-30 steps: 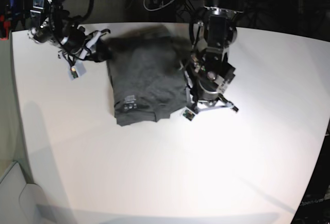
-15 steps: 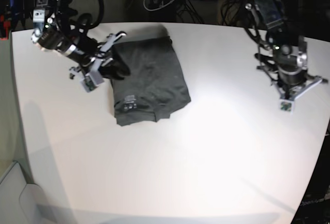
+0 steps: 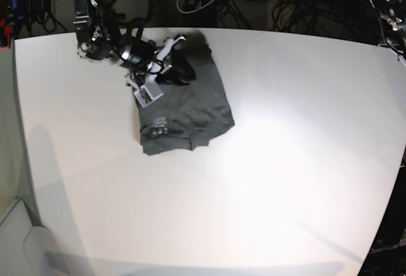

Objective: Layout the t-shirt on the table in an organized manner, then fold the t-shirt properly

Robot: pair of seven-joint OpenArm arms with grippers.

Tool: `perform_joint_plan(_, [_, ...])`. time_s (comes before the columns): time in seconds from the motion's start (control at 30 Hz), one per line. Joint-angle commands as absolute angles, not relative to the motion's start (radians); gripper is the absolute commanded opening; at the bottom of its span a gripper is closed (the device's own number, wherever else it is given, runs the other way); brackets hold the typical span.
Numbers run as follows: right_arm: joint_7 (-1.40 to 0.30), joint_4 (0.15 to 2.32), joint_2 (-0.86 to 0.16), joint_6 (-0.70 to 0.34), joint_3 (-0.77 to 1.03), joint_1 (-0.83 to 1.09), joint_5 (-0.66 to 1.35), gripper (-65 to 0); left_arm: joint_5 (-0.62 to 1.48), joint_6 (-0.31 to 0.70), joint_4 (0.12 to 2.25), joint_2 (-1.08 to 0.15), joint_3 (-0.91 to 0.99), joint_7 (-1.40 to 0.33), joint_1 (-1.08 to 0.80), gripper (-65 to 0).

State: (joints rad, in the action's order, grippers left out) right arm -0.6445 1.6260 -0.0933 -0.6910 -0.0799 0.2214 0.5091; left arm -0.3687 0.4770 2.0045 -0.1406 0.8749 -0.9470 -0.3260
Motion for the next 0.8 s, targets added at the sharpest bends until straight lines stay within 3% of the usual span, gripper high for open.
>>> perform_joint_plan(0.0, [-0.619, 1.629, -0.094, -0.698, -0.084, 0.217, 0.527, -55.4, -0.375, 0.469, 2.023, -0.156, 0.886, -0.937, -0.331, -64.9])
perform_joint_plan(0.4, [-0.512, 1.488, -0.101, -0.698, -0.136, 0.188, 0.526, -55.4, -0.367, 0.470, 2.022, -0.166, 0.888, -0.937, -0.331, -64.9])
perform_joint_plan(0.5, [-0.519, 1.575, -0.134, -0.698, -0.133, 0.194, 0.526, -55.4, -0.367, 0.489, 2.020, -0.159, 0.886, -0.937, -0.334, -64.9])
perform_joint_plan(0.67, [-0.518, 1.836, -0.193, -0.698, -0.113, 0.294, 0.526, -55.4, -0.367, 0.691, 2.015, -0.096, 0.886, -0.938, -0.381, -64.9])
perform_joint_plan(0.77, [-0.512, 1.956, -0.243, -0.698, -0.111, 0.380, 0.526, -55.6, -0.367, 0.698, 2.014, -0.041, 0.886, -0.937, -0.414, -64.9])
